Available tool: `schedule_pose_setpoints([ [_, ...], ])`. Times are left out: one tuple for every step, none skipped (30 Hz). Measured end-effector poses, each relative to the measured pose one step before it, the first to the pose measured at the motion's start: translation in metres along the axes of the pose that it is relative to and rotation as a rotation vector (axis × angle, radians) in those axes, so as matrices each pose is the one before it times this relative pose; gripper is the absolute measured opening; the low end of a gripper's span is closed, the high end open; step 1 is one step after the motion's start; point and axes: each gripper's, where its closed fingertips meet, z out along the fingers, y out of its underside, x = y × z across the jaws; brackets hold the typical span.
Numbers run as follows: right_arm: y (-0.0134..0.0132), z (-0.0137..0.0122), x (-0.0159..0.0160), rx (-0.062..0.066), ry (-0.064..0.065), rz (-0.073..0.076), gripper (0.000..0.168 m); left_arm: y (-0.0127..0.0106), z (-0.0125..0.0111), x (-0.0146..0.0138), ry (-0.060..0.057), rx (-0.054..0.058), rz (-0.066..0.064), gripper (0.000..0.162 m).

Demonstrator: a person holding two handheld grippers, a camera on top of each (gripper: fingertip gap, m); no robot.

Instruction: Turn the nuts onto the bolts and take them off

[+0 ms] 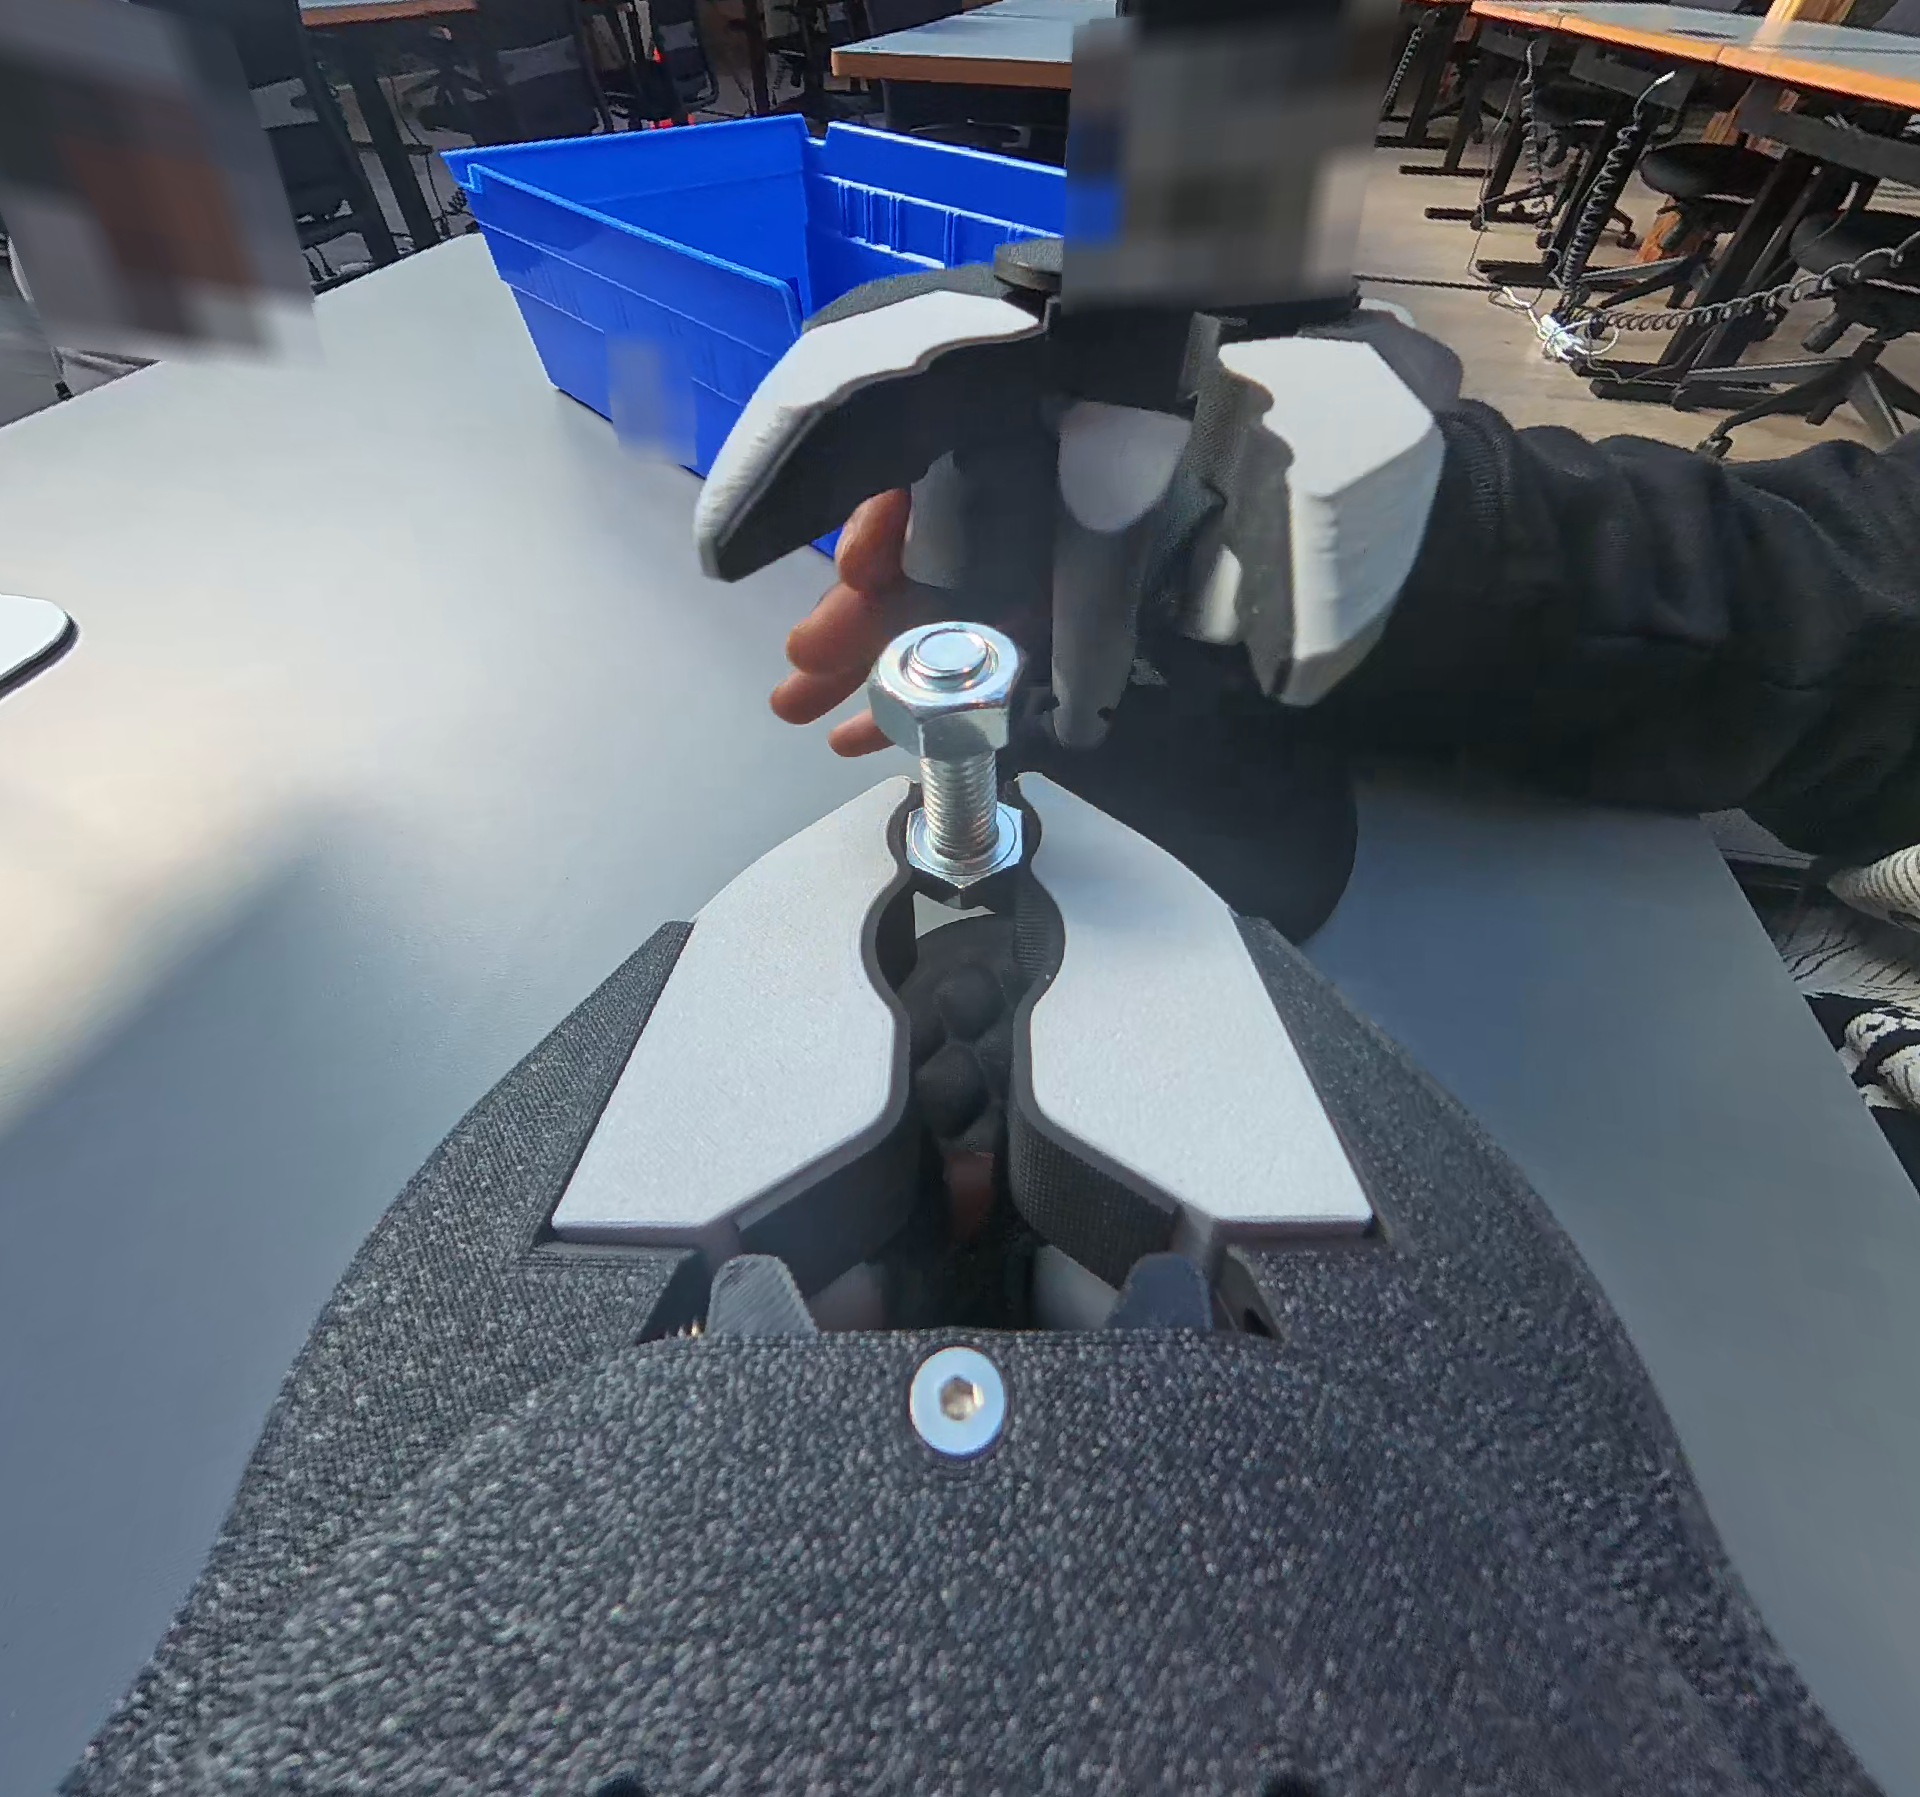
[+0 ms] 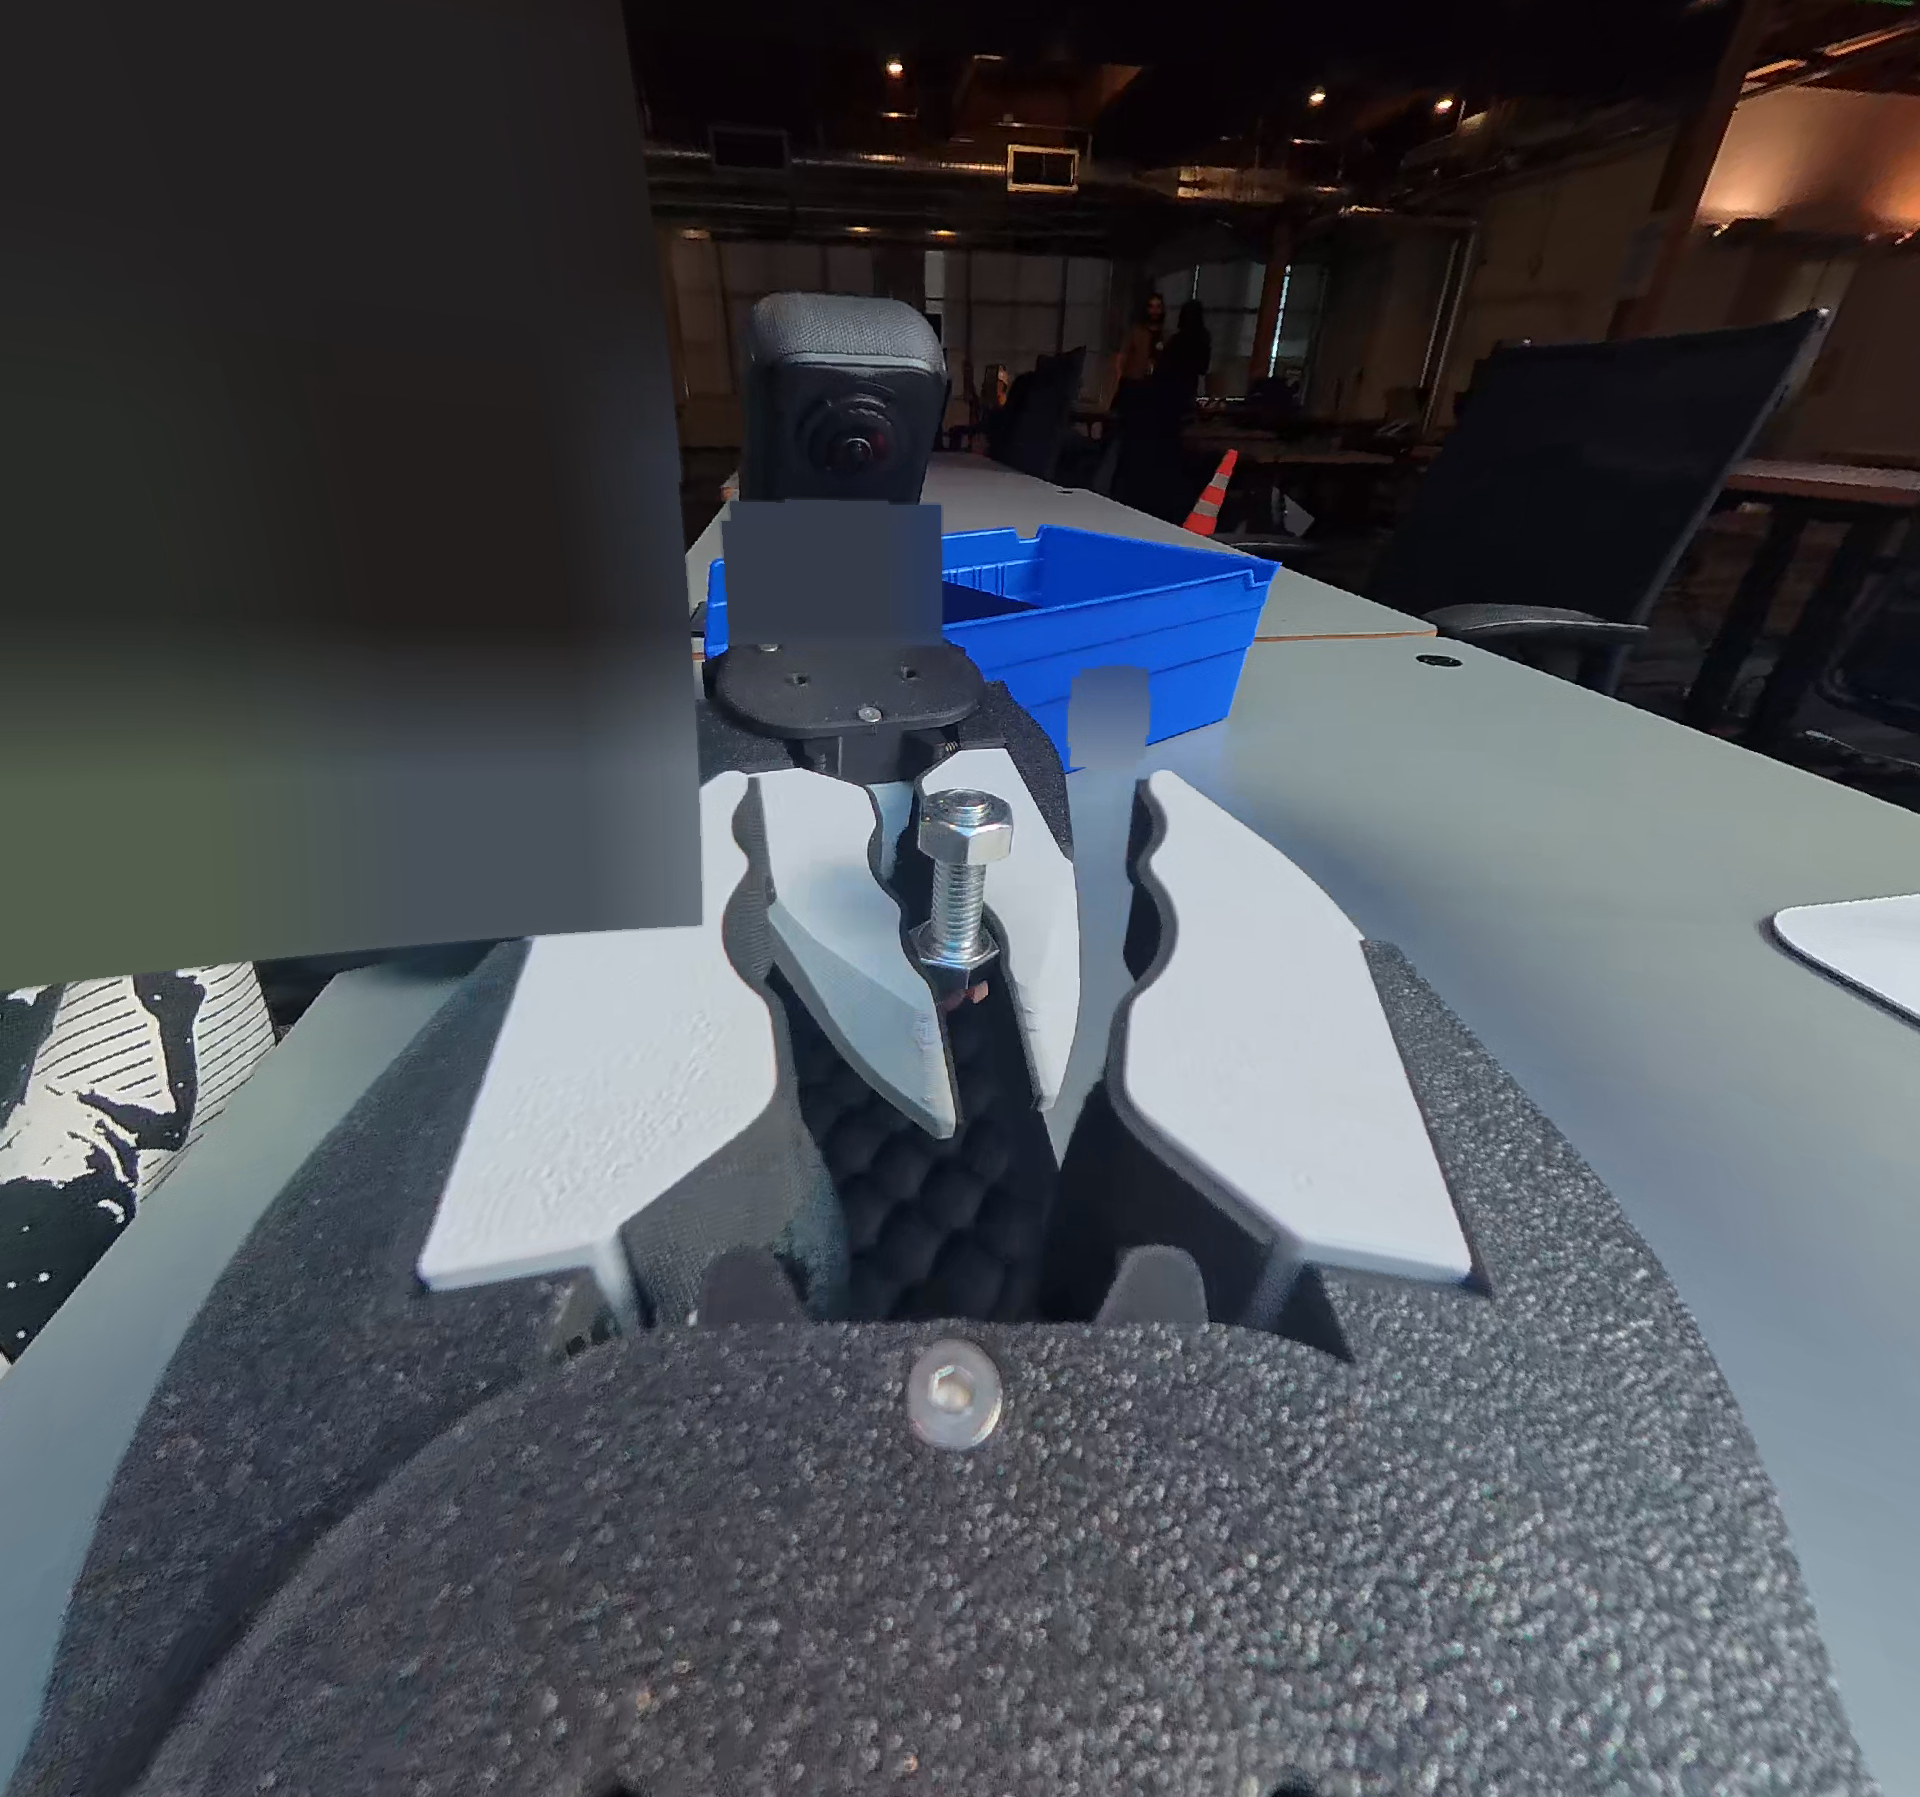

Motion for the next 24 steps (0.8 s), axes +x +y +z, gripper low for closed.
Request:
schedule_pose_setpoints([
  [0.00248, 0.00369, -0.00221, -0.0073, -0.0071, -0.0007, 0.073, 0.0002, 0.00019, 0.00039, 0.0006, -0.0021, 0.0029, 0.014],
  [0.00266, 0.0039, -0.00296, -0.0096, -0.0109, -0.0017, 0.081, 0.00032, 0.00023, 0.00032, -0.0004, -0.0024, 0.0035, 0.014],
  [0.00293, 0.00366, -0.00274, -0.0136, -0.0099, -0.0022, 0.088, 0.00026, 0.00021, 0.0003, 0.0008, -0.0028, 0.0028, 0.014],
  [0.00254, 0.00311, -0.0021, -0.0151, -0.0072, -0.0059, 0.092, 0.00031, 0.00034, 0.00037, 0.0013, -0.0027, 0.0023, 0.014],
  [0.00125, 0.00241, -0.00204, -0.0091, -0.0074, -0.0061, 0.094, 0.00031, 0.00024, 0.0002, 0.0003, -0.0024, 0.002, 0.014],
  [-0.00026, 0.00178, -0.00242, 0.0005, -0.0101, -0.0033, 0.095, 0.00028, 0.00015, 0.00019, 0.0004, -0.002, 0.0014, 0.014],
  [-0.00074, 0.00119, -0.00262, 0.0063, -0.0119, 0.0002, 0.095, 0.00012, 0.00021, 0.00023, 0.0011, -0.0017, 0.0005, 0.014],
  [-0.00062, 0.00099, -0.00257, 0.0054, -0.0128, 0.0024, 0.095, 0.00023, 0.00011, -0.00002, 0.0003, -0.0015, 0.0, 0.014],
  [0.00034, 0.00073, -0.00185, -0.0017, -0.0097, 0.001, 0.094, 0.00003, 0.00008, -0.00002, -0.0006, -0.0005, 0.0, 0.014],
  [0.00096, 0.00043, -0.00122, -0.0073, -0.0064, -0.0021, 0.093, -0.00008, -0.00006, -0.00007, -0.0003, 0.0009, -0.0004, 0.014],
  [0.00028, 0.00019, -0.00152, -0.0038, -0.0088, -0.003, 0.09, -0.00023, -0.0001, -0.00032, -0.0012, 0.0014, -0.0013, 0.014],
  [0.00014, -0.00009, -0.00181, -0.0028, -0.0101, -0.0018, 0.085, -0.00012, -0.00018, -0.00034, -0.0011, 0.0016, -0.0018, 0.014],
  [0.00029, -0.00042, -0.00086, -0.0039, -0.0047, 0.0, 0.082, -0.00029, -0.00025, -0.00037, -0.0017, 0.0023, -0.0021, 0.014],
  [0.00023, -0.00091, 0.0012, -0.0048, 0.0066, 0.0014, 0.081, -0.00026, -0.00016, -0.0001, 0.0004, 0.0018, -0.0011, 0.014],
  [0.00035, -0.00171, 0.00215, -0.0063, 0.0102, 0.0031, 0.077, -0.00003, -0.00011, -0.00025, -0.0013, 0.0005, -0.0011, 0.014],
  [0.00011, -0.00216, 0.00235, -0.0043, 0.0087, 0.0056, 0.073, -0.00006, -0.00004, -0.00021, -0.0001, 0.0006, -0.0014, 0.014],
  [-0.00017, -0.00271, 0.00191, -0.0022, 0.006, 0.0064, 0.067, -0.00017, -0.00016, -0.00025, -0.0006, 0.0019, -0.0023, 0.014],
  [-0.00043, -0.00289, 0.0019, -0.001, 0.0055, 0.0049, 0.06, -0.00048, -0.00027, -0.00035, -0.0004, 0.003, -0.0028, 0.014],
  [-0.00039, -0.0026, 0.00236, -0.0014, 0.009, 0.004, 0.056, -0.0005, -0.00045, -0.00022, 0.0007, 0.0045, -0.0028, 0.014],
  [-0.00006, -0.00249, 0.00215, -0.004, 0.0085, 0.0023, 0.051, -0.00041, -0.00031, -0.00031, -0.0004, 0.0034, -0.0029, 0.014],
  [-0.00028, -0.00231, 0.00154, -0.0031, 0.0056, 0.0, 0.045, -0.00037, -0.00026, -0.00041, -0.0011, 0.0028, -0.0031, 0.014],
  [-0.00025, -0.00207, 0.00148, -0.0033, 0.0061, -0.0003, 0.042, -0.00036, -0.00024, -0.00021, 0.0004, 0.0027, -0.002, 0.014],
  [0.00011, -0.00184, 0.00157, -0.0045, 0.0071, -0.0005, 0.039, -0.00024, -0.00015, 0.00002, 0.0009, 0.0015, -0.0007, 0.014],
  [-0.00011, -0.00183, 0.00151, -0.0035, 0.0068, -0.0014, 0.035, -0.00004, 0.00004, 0.00008, 0.0001, 0.0003, 0.0004, 0.014],
])
